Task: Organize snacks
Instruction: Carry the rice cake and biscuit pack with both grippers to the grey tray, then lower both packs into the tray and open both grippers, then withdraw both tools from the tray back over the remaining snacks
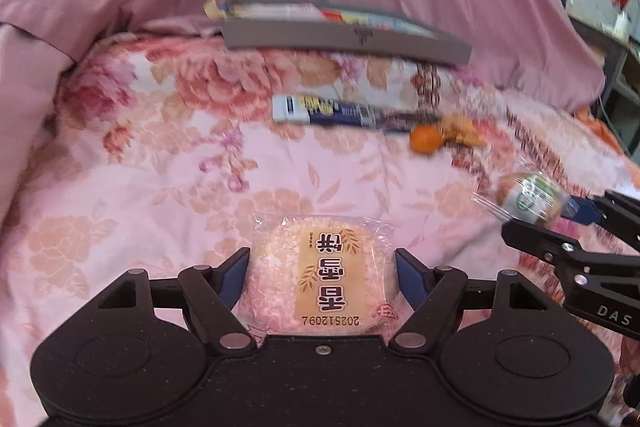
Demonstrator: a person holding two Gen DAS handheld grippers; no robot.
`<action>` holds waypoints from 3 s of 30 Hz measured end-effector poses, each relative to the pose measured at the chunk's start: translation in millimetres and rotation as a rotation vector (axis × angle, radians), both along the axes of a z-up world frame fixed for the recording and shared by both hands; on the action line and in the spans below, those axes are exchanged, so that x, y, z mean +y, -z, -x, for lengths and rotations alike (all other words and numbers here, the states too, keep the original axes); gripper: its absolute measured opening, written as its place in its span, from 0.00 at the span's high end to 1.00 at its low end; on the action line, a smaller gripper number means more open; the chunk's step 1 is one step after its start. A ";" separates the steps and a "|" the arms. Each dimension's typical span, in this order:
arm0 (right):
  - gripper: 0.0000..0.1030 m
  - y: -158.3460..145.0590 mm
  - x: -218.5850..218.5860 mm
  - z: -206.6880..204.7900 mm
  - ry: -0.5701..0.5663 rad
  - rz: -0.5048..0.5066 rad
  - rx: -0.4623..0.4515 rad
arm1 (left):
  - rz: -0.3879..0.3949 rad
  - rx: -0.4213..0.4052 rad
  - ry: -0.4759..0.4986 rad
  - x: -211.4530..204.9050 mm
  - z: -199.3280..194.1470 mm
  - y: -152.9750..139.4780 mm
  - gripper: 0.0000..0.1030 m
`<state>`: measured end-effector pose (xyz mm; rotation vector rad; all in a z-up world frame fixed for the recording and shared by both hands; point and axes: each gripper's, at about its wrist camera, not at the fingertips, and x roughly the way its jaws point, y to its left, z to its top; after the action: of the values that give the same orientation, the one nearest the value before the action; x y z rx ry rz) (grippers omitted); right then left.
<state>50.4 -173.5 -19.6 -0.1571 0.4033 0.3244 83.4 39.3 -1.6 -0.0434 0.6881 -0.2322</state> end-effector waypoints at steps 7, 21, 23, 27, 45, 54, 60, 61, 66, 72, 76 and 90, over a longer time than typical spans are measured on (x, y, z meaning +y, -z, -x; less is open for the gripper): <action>0.45 -45.0 -13.7 15.9 -0.016 -0.018 -0.088 | 0.031 -0.110 -0.049 -4.0 21.3 -57.7 0.26; 0.44 -153.5 -11.4 42.8 -0.074 -0.049 -0.227 | 0.120 -0.246 -0.158 -21.5 50.1 -152.1 0.26; 0.44 -159.7 -11.7 43.8 -0.069 -0.058 -0.228 | 0.137 -0.242 -0.168 -18.4 46.1 -155.1 0.26; 0.44 -165.7 -12.4 39.1 -0.056 -0.042 -0.225 | 0.148 -0.238 -0.183 -11.3 25.3 -159.3 0.26; 0.43 -150.2 -12.1 -143.9 0.053 -0.023 -0.210 | 0.102 -0.301 -0.130 -14.6 -213.1 -145.9 0.26; 0.43 -101.7 -20.7 -235.7 0.081 -0.004 -0.158 | 0.087 -0.243 -0.094 -41.5 -295.3 -106.3 0.26; 0.43 -77.3 -21.5 -273.1 0.082 -0.023 -0.106 | 0.044 -0.209 -0.076 -53.2 -313.6 -85.4 0.26; 0.43 -76.2 -22.0 -276.7 0.085 -0.026 -0.102 | 0.038 -0.203 -0.076 -54.1 -316.3 -83.0 0.26; 0.40 -66.6 -21.5 -289.8 0.104 -0.032 -0.061 | 0.050 -0.152 -0.098 -51.6 -321.8 -74.9 0.25; 0.16 -68.0 -17.5 -287.6 0.108 -0.026 -0.050 | 0.088 -0.115 -0.132 -46.8 -313.3 -78.5 0.05; 0.06 -76.9 -17.0 -274.8 0.123 -0.025 -0.084 | 0.108 -0.147 -0.139 -44.2 -293.7 -89.1 0.01; 0.00 -124.8 -30.2 -178.1 0.160 -0.082 -0.246 | 0.055 -0.333 -0.153 -32.2 -181.0 -125.5 0.01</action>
<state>228.6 -203.8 105.1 -0.0827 0.1574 0.1606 264.5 7.1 123.9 -0.1073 0.3448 -0.1069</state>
